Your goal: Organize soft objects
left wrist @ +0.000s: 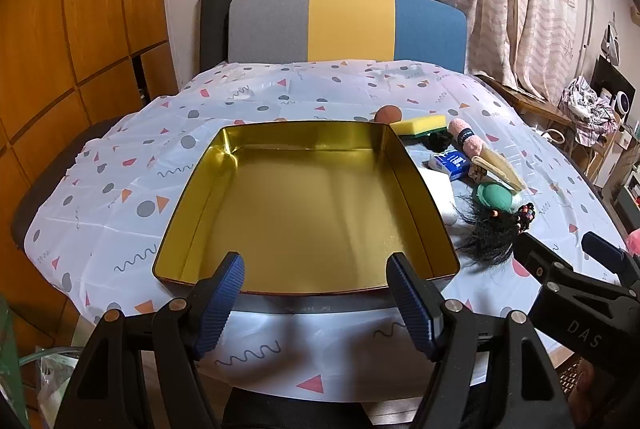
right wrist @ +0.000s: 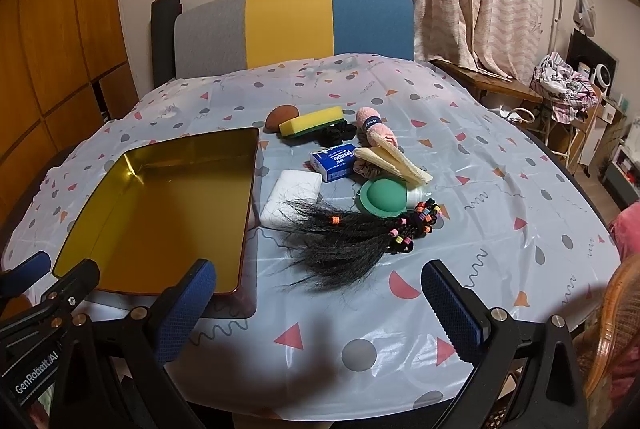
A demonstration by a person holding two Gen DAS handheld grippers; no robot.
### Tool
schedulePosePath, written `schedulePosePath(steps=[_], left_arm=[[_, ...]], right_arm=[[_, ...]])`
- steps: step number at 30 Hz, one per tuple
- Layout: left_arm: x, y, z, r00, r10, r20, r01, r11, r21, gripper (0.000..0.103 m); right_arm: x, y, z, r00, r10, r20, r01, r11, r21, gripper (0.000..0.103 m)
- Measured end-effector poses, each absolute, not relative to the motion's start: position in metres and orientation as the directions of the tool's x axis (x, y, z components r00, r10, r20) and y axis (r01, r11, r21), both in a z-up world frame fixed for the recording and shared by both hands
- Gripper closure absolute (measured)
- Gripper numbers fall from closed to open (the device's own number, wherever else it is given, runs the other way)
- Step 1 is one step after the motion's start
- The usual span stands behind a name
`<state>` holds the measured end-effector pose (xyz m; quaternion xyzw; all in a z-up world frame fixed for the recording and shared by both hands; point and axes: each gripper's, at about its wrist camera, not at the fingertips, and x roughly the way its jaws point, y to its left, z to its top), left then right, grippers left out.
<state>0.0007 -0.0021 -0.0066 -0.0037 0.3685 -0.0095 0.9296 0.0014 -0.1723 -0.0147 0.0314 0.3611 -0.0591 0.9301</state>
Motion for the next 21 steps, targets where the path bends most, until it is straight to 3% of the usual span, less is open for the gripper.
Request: schedulePosePath(steps=[21], left_arm=[[0.0012,-0.0034,-0.0097,0.718,-0.033,-0.695,0.027,0.999,-0.020,0.028]], right_arm=[[0.0022,-0.1685,-0.0160,0.728,-0.084,-0.680,0.121,0.993,0.007,0.000]])
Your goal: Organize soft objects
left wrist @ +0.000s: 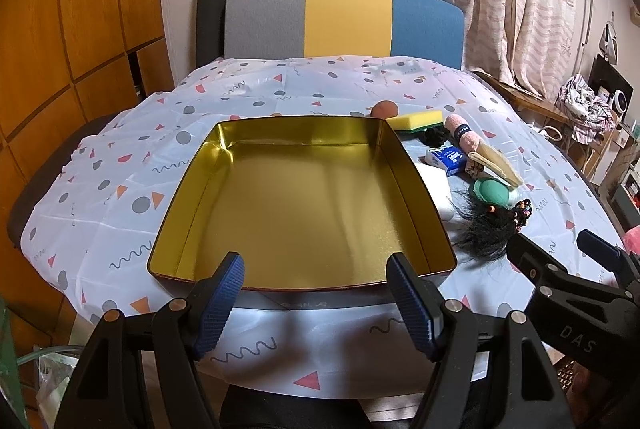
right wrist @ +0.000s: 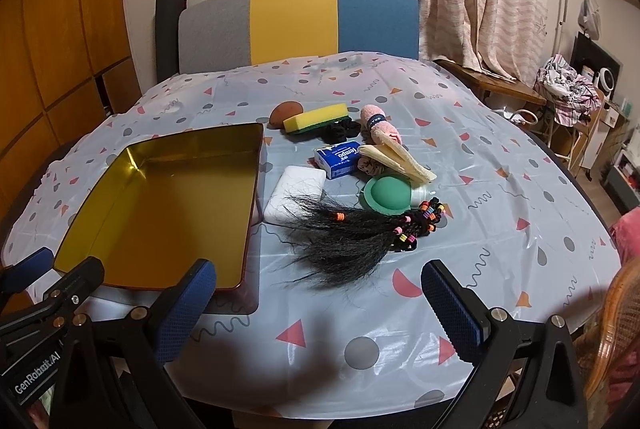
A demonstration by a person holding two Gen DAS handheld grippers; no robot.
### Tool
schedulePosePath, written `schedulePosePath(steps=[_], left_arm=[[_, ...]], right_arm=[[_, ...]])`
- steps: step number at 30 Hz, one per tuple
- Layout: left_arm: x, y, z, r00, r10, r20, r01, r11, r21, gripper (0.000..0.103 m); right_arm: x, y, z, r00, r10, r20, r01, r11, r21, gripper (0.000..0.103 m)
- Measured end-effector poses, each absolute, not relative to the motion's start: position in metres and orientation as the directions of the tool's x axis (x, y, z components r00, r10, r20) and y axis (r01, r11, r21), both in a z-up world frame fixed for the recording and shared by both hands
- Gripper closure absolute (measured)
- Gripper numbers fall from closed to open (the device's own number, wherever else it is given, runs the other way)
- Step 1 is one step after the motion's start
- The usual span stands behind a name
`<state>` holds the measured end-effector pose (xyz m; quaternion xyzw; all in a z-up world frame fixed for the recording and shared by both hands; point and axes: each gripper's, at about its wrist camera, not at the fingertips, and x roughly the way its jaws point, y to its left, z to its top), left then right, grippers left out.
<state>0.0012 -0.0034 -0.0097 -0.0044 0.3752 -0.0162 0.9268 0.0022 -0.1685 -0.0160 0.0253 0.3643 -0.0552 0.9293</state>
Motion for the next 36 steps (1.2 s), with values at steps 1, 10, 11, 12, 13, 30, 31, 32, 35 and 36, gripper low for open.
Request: schedulePosePath(steps=[1,10,11,12,13,30,31,32,35,36], left_arm=[[0.0011,-0.0037,-0.0099,0.718,-0.033,-0.695,0.026,0.999,-0.020,0.028],[0.0010,-0.0046,-0.0114,0.712,-0.036,-0.701,0.027,0.999,-0.024,0.028],[0.0015,-0.0036,-0.0111,0.712,-0.037,-0.702,0.028,0.999,-0.025,0.028],[0.0013,-0.0035,-0.0113,0.712,-0.038,-0.702,0.028,0.999,-0.025,0.028],[0.0009,-0.0039,-0.0116,0.712,-0.037,-0.701,0.028,0.999,-0.025,0.028],[0.0009,-0.0048,-0.0130,0.706,-0.042,-0.707,0.034,0.999,-0.025,0.028],[0.0011,-0.0047,-0.0129,0.706,-0.042,-0.707,0.034,0.999,-0.026,0.028],[0.0011,-0.0048,-0.0130,0.705,-0.042,-0.708,0.034,0.999,-0.026,0.028],[0.0011,-0.0049,-0.0130,0.704,-0.043,-0.709,0.034,0.999,-0.026,0.028],[0.0013,-0.0045,-0.0131,0.703,-0.043,-0.710,0.035,0.999,-0.026,0.028]], right_arm=[[0.0021,-0.1679,-0.0159,0.729,-0.085,-0.680,0.120,0.993,0.005,0.000],[0.0023,-0.1674,-0.0170,0.727,-0.084,-0.682,0.117,0.993,0.003,0.000],[0.0022,-0.1677,-0.0174,0.727,-0.083,-0.682,0.117,0.993,0.004,0.000],[0.0022,-0.1677,-0.0175,0.727,-0.083,-0.682,0.117,0.993,0.004,0.000],[0.0023,-0.1676,-0.0175,0.727,-0.084,-0.681,0.117,0.993,0.003,0.000],[0.0020,-0.1696,-0.0192,0.727,-0.074,-0.683,0.112,0.994,0.011,0.000],[0.0019,-0.1697,-0.0193,0.727,-0.074,-0.683,0.112,0.994,0.011,0.000],[0.0019,-0.1697,-0.0194,0.727,-0.073,-0.682,0.111,0.994,0.012,0.000],[0.0021,-0.1695,-0.0194,0.728,-0.074,-0.682,0.112,0.994,0.012,0.000],[0.0021,-0.1696,-0.0194,0.728,-0.074,-0.682,0.112,0.994,0.012,0.000]])
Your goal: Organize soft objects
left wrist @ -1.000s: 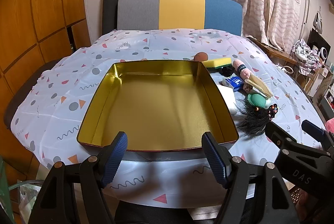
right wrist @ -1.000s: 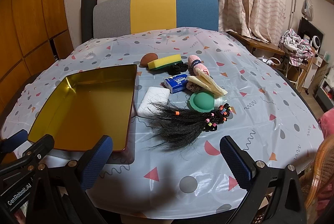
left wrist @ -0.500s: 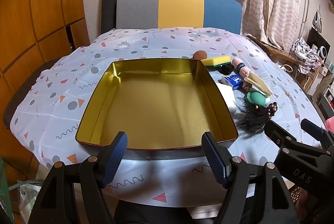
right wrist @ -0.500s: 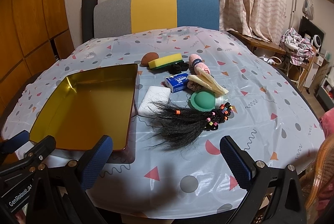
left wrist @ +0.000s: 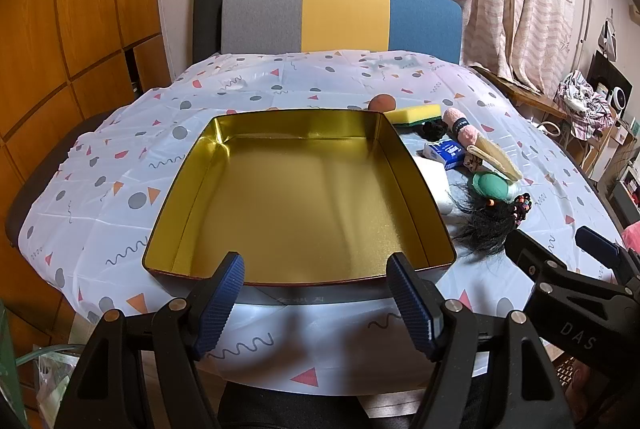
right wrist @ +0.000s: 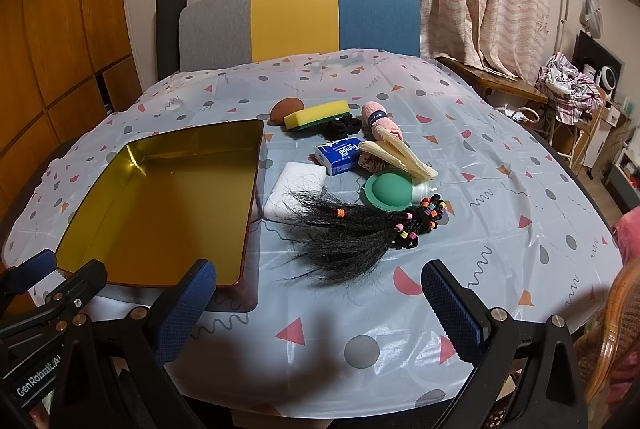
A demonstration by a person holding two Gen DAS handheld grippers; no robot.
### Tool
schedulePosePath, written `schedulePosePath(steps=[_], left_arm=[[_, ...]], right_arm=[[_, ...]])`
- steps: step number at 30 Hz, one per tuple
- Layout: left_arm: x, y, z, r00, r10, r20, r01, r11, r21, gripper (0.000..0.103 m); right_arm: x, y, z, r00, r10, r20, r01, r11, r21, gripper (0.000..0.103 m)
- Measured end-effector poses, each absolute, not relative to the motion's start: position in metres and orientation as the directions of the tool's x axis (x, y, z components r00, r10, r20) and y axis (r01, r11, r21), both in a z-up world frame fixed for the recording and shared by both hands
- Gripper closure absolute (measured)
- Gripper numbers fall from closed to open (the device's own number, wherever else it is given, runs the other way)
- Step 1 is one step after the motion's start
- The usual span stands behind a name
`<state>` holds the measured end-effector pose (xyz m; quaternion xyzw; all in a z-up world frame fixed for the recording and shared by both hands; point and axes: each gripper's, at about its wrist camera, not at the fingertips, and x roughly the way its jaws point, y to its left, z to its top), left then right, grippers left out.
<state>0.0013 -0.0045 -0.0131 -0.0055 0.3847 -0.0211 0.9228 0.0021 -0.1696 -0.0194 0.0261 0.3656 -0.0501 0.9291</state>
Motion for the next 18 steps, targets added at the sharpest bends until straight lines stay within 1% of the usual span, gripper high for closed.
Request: schedulePosePath(steps=[8,11,14,18], left_arm=[[0.002,-0.004,-0.014,0.700,-0.047,-0.712,0.038,0.999,-0.028,0.028],[0.003,-0.003,-0.015,0.696,-0.066,-0.715,0.050,0.998,-0.044,0.028],[0.006,-0.003,-0.018,0.672,-0.137,-0.728,0.095,0.991,-0.099,0.028],[0.007,0.000,-0.023,0.628,-0.284,-0.724,0.163,0.958,-0.235,0.028]], right_arm=[[0.003,-0.172,-0.023,0.723,-0.073,-0.687,0.115,0.993,0.015,0.000],[0.003,-0.173,-0.022,0.728,-0.081,-0.681,0.116,0.993,0.006,0.000],[0.003,-0.182,-0.016,0.743,-0.114,-0.659,0.139,0.990,-0.014,0.000],[0.007,-0.208,-0.009,0.744,-0.170,-0.646,0.212,0.977,-0.013,0.000]])
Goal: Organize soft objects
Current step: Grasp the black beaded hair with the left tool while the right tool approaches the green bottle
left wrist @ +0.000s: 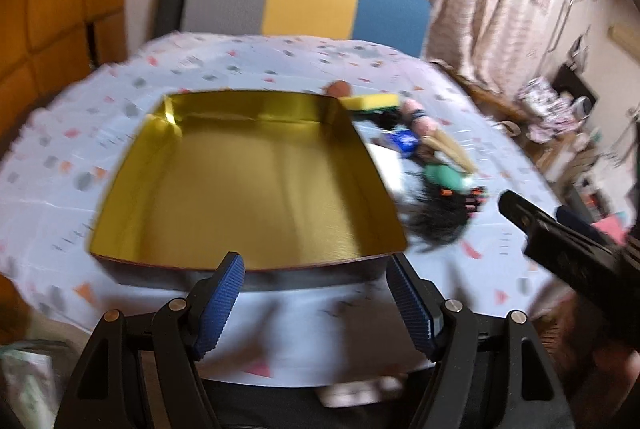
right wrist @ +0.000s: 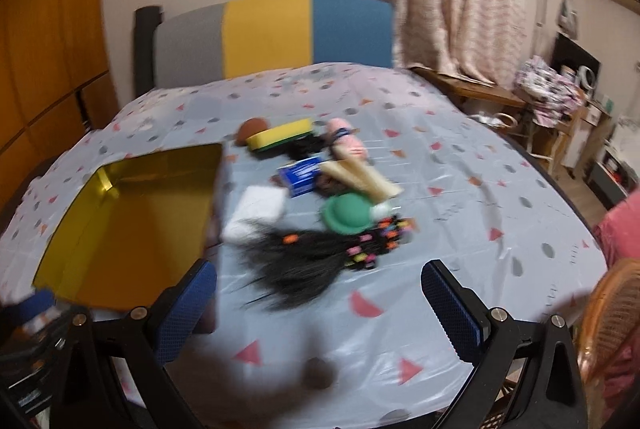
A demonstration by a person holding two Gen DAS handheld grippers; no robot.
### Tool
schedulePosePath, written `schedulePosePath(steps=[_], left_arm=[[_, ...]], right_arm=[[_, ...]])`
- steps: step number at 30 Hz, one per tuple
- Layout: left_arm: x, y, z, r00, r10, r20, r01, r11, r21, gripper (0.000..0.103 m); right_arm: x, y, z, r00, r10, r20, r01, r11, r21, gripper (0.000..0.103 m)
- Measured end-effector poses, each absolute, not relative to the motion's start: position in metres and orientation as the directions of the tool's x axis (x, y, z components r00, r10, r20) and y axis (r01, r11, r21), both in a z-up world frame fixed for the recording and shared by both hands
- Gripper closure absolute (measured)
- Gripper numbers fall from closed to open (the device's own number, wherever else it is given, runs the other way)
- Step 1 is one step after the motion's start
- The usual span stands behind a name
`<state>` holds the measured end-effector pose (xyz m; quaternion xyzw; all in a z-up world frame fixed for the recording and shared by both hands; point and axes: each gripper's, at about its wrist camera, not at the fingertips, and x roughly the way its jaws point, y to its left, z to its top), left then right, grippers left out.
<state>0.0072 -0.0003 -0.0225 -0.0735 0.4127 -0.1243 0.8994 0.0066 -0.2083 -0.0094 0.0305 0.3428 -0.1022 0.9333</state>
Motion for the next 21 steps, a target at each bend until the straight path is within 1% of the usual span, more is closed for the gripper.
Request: schedulePosePath(steps=[2,4,6,8,10,12,15,21], left_arm=[[0.007,-0.003,-0.024,0.613,-0.338,-0.714,0.178,0.940,-0.292,0.028],[0.008,-0.006,-0.025,0.606,-0.365,-0.707,0.188,0.929,-0.319,0.028],[0.010,-0.013,-0.024,0.594,-0.411,-0.691,0.220,0.910,-0.352,0.028],[0.012,-0.023,-0.023,0.586,-0.444,-0.677,0.261,0.895,-0.361,0.028],[0.016,-0.039,-0.020,0.575,-0.453,-0.681,0.314,0.891,-0.328,0.028],[0.021,-0.064,-0.017,0.560,-0.445,-0.699,0.379,0.888,-0.261,0.027],[0.029,-0.093,-0.014,0.537,-0.446,-0.716,0.444,0.871,-0.210,0.027],[0.055,-0.144,-0.013,0.503,-0.451,-0.737,0.516,0.841,-0.163,0.027]], right_arm=[[0.008,-0.227,-0.009,0.738,-0.202,-0.644,0.259,0.966,-0.006,0.000],[0.010,-0.246,-0.011,0.743,-0.218,-0.632,0.283,0.959,0.001,0.000],[0.017,-0.266,-0.015,0.732,-0.196,-0.653,0.274,0.962,0.019,0.000],[0.021,-0.284,-0.020,0.703,-0.199,-0.683,0.303,0.952,0.034,0.000],[0.022,-0.297,-0.025,0.685,-0.201,-0.701,0.330,0.943,0.052,0.000],[0.024,-0.310,-0.030,0.668,-0.200,-0.717,0.352,0.934,0.067,0.000],[0.024,-0.323,-0.036,0.647,-0.216,-0.731,0.384,0.921,0.067,0.000],[0.022,-0.347,-0.046,0.613,-0.256,-0.748,0.455,0.888,0.069,0.000]])
